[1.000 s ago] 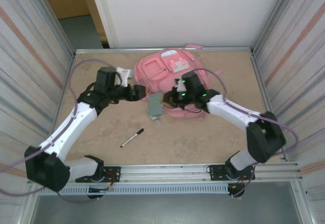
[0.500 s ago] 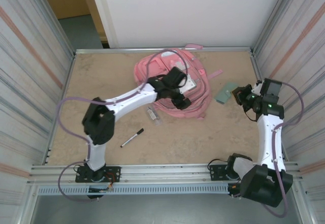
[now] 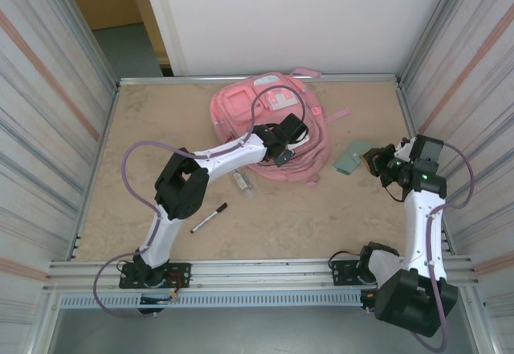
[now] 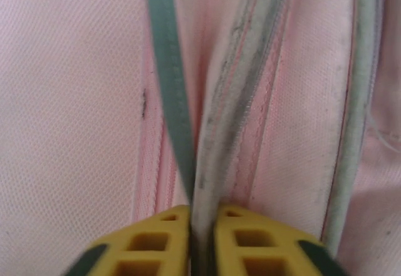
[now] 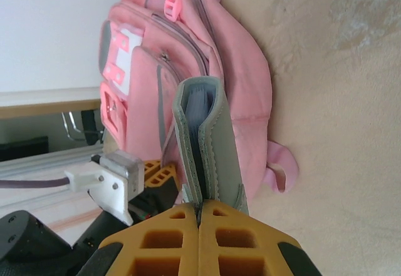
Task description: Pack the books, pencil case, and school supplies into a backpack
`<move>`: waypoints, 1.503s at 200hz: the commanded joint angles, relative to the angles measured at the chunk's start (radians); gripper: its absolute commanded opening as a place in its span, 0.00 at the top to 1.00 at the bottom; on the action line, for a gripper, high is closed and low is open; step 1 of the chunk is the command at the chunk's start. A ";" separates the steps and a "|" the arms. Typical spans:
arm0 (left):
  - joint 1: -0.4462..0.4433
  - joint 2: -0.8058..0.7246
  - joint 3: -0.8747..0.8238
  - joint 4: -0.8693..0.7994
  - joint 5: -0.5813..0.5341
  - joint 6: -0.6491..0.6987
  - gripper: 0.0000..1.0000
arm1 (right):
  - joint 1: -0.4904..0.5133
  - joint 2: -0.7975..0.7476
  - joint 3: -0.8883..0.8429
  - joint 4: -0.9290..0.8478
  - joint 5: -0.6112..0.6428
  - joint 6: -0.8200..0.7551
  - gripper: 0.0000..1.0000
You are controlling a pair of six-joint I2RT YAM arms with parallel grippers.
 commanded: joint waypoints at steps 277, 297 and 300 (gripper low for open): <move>0.147 -0.302 0.117 0.002 0.328 -0.322 1.00 | 0.737 1.200 0.481 0.994 0.373 0.761 0.74; 0.187 -0.315 0.075 0.025 0.374 -0.359 1.00 | 0.724 1.162 0.494 0.896 0.318 0.686 0.58; 0.192 -0.320 0.064 0.035 0.377 -0.365 1.00 | 0.720 1.154 0.495 0.882 0.299 0.671 0.57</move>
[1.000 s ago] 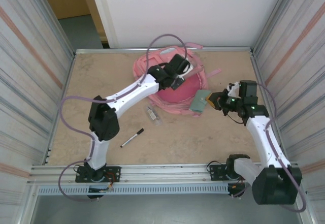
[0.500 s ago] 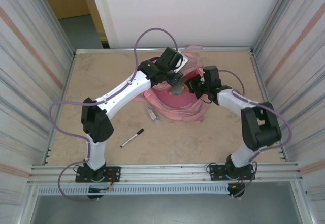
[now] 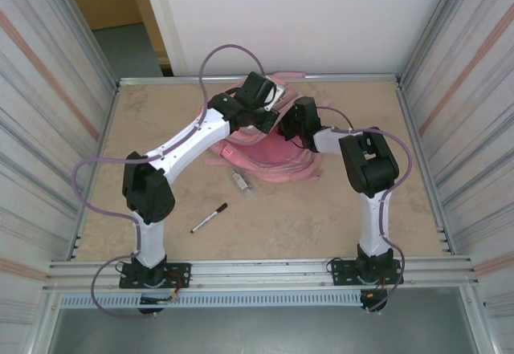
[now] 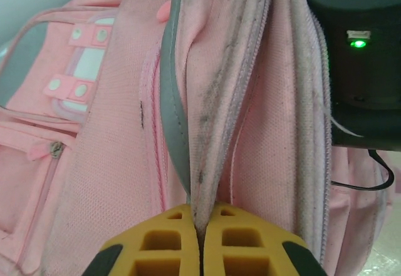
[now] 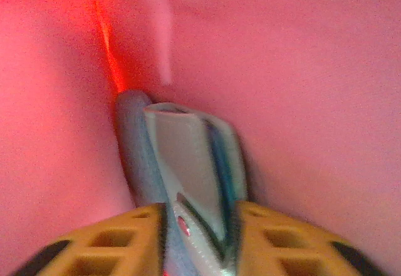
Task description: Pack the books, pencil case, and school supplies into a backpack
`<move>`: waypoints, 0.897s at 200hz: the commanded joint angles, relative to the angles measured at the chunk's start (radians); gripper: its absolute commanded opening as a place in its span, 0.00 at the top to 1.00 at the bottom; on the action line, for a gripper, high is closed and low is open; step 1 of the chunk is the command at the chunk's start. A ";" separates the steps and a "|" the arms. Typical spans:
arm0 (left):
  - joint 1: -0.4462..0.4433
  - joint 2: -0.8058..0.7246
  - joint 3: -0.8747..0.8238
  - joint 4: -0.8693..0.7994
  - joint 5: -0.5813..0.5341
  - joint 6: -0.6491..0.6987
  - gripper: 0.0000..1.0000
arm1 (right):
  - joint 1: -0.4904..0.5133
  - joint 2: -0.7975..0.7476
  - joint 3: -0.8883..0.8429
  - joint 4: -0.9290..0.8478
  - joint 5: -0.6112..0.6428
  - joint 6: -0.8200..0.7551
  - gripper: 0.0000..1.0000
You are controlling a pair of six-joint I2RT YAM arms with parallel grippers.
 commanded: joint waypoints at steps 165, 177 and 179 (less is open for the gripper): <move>0.362 -0.282 -0.563 0.199 0.244 -0.400 0.36 | -0.188 -0.833 -0.342 -0.925 0.063 -0.892 0.41; 0.393 -0.262 -0.578 0.221 0.270 -0.406 0.36 | -0.142 -0.822 -0.309 -0.943 0.094 -0.920 0.40; 0.396 -0.259 -0.582 0.227 0.271 -0.405 0.36 | -0.137 -0.819 -0.304 -0.942 0.092 -0.924 0.40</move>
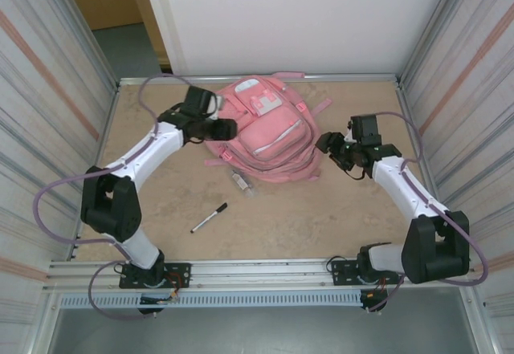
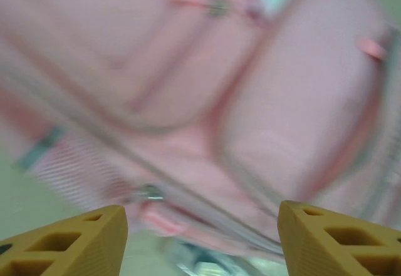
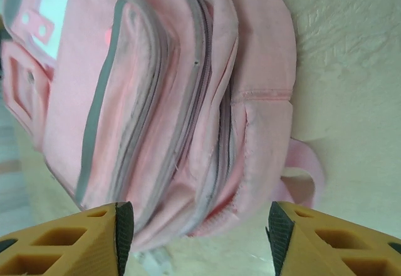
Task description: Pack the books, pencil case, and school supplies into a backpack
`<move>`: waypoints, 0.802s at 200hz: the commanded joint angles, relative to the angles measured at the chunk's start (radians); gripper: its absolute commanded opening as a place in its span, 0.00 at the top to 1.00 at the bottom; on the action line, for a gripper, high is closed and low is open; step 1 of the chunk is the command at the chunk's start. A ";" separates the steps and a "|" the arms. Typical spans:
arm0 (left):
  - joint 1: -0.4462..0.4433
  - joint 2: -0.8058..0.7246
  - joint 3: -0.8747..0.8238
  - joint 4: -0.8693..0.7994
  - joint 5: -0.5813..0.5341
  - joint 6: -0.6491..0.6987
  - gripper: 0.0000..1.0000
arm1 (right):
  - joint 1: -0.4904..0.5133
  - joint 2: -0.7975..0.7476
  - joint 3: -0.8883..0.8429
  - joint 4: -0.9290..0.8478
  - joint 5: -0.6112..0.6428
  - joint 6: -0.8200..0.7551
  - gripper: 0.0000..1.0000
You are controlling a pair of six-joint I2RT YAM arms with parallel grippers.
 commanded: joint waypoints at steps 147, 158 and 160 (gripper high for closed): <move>0.067 0.258 -0.036 0.254 0.047 -0.162 0.91 | 0.304 0.408 0.218 0.120 0.158 -0.199 0.41; 0.067 0.223 -0.046 0.220 0.007 -0.167 1.00 | 0.285 0.440 0.241 0.127 0.138 -0.212 0.41; 0.065 0.213 -0.053 0.218 -0.002 -0.170 1.00 | 0.281 0.445 0.246 0.126 0.137 -0.218 0.41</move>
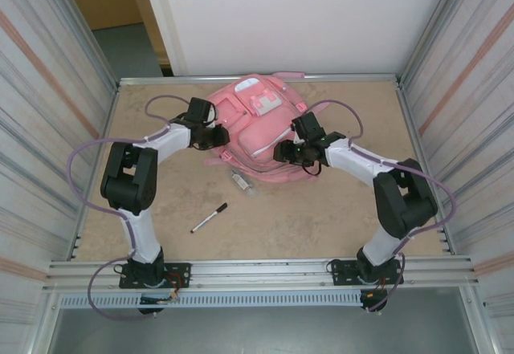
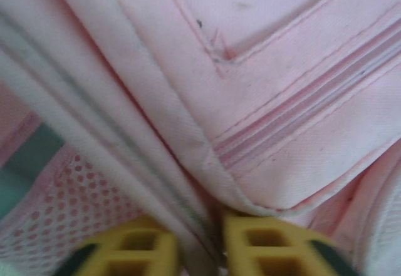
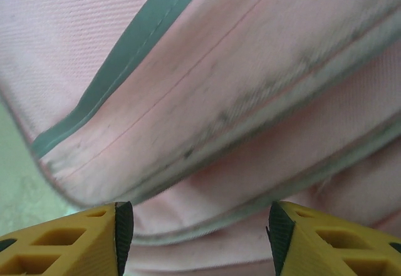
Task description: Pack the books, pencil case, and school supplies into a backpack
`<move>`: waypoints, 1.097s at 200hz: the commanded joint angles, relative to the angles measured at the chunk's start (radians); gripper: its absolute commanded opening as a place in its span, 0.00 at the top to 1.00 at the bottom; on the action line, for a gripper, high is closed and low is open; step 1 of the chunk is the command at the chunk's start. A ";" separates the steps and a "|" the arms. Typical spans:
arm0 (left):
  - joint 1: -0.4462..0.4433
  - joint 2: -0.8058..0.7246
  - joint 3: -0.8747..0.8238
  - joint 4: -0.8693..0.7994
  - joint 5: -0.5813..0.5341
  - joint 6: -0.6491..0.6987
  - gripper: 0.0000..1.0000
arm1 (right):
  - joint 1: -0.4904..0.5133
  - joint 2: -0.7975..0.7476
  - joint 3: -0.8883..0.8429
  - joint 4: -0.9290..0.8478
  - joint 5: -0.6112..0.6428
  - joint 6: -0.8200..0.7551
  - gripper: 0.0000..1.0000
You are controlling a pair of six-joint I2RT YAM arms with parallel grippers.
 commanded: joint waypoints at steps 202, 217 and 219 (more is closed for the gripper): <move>0.027 -0.417 -0.408 0.091 -0.164 -0.387 0.43 | 0.176 -0.074 0.052 0.102 0.141 0.031 0.38; 0.029 -0.388 -0.371 0.089 -0.142 -0.375 0.42 | 0.281 -0.072 0.036 0.109 0.201 0.119 0.39; 0.029 -0.384 -0.366 0.087 -0.140 -0.374 0.42 | 0.295 -0.069 0.037 0.111 0.210 0.131 0.39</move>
